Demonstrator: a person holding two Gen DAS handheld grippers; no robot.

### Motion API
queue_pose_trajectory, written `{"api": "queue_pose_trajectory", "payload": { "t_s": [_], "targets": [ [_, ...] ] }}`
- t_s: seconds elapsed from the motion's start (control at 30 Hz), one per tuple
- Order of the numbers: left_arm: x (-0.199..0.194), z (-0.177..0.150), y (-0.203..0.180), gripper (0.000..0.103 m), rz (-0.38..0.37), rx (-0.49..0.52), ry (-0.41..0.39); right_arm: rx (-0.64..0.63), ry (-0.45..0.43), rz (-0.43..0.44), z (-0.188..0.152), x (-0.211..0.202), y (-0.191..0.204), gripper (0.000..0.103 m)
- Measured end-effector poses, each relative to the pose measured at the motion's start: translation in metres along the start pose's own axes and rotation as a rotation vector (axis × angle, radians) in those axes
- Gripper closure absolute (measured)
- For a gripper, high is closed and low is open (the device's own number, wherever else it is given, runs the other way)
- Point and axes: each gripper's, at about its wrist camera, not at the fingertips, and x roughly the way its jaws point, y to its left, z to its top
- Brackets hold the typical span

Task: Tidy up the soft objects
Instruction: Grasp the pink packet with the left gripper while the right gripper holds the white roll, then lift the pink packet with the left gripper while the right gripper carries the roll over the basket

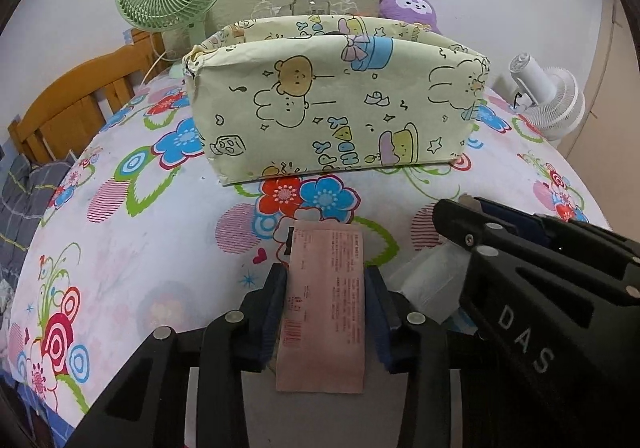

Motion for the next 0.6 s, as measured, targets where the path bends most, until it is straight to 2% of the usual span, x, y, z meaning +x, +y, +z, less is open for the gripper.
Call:
{"api": "queue_pose_trajectory", "payload": {
  "t_s": [0.6],
  "targets": [
    [-0.03,0.015,0.004,0.064,-0.002,-0.001,-0.084,-0.022,-0.088,-0.007,0.006,-0.031,0.011,0.085]
  ]
}}
